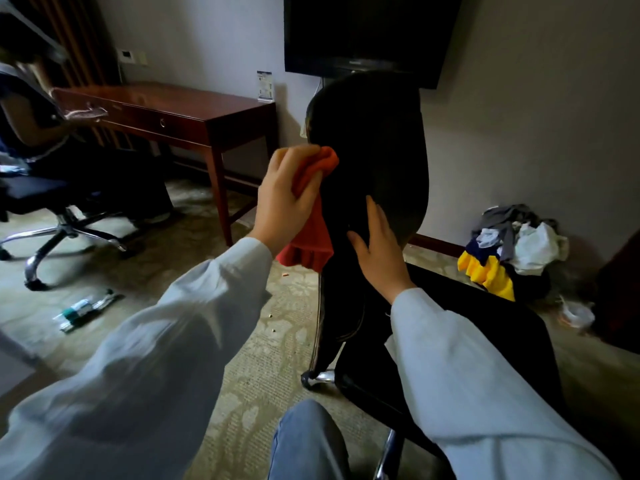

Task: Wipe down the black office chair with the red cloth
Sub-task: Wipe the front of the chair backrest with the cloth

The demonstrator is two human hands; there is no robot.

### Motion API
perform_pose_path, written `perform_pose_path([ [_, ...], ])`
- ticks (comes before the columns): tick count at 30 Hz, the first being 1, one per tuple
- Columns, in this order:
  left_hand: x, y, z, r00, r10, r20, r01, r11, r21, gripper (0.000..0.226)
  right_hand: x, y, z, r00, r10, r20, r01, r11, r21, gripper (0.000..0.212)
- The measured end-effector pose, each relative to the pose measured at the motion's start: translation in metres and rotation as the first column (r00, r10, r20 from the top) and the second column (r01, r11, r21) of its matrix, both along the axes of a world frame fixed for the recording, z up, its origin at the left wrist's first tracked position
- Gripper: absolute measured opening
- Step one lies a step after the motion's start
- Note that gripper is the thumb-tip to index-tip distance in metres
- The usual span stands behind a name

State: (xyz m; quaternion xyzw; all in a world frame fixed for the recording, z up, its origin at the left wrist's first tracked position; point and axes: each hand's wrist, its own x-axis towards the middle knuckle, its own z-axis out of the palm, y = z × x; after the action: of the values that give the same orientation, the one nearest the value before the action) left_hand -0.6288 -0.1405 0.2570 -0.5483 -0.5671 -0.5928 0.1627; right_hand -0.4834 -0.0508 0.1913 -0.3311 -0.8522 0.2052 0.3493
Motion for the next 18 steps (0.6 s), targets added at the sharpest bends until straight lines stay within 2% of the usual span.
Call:
perform_pose_path([
  [3,0.006,-0.005,-0.024,0.999,-0.026,-0.037,0.023,0.997,-0.071,0.027,0.002,0.000,-0.001,0.991,-0.054,0.122,0.040,0.993,0.113,0.061],
  [5,0.006,-0.012,-0.043,0.995,-0.055,-0.078,0.041,0.983,-0.178,0.028,0.001,0.000,0.001,0.972,-0.123,0.201,0.082,0.976,0.200,0.061],
  [8,0.002,-0.021,-0.062,0.987,-0.084,-0.137,0.043,0.960,-0.277,0.028,-0.001,-0.002,0.001,0.950,-0.201,0.241,0.118,0.940,0.319,0.061],
  [11,0.001,-0.020,-0.049,0.998,-0.018,-0.068,0.009,0.991,-0.132,0.028,-0.004,-0.005,-0.001,0.936,-0.235,0.264,0.136,0.929,0.344,0.059],
  [15,0.000,-0.004,-0.015,0.993,0.028,0.119,-0.044,0.991,0.129,0.027,-0.004,-0.009,-0.003,0.943,-0.239,0.231,0.150,0.927,0.344,0.057],
  [18,-0.006,0.010,0.000,0.980,-0.004,0.199,-0.030,0.985,0.169,0.029,-0.005,-0.009,-0.004,0.940,-0.240,0.241,0.153,0.931,0.333,0.057],
])
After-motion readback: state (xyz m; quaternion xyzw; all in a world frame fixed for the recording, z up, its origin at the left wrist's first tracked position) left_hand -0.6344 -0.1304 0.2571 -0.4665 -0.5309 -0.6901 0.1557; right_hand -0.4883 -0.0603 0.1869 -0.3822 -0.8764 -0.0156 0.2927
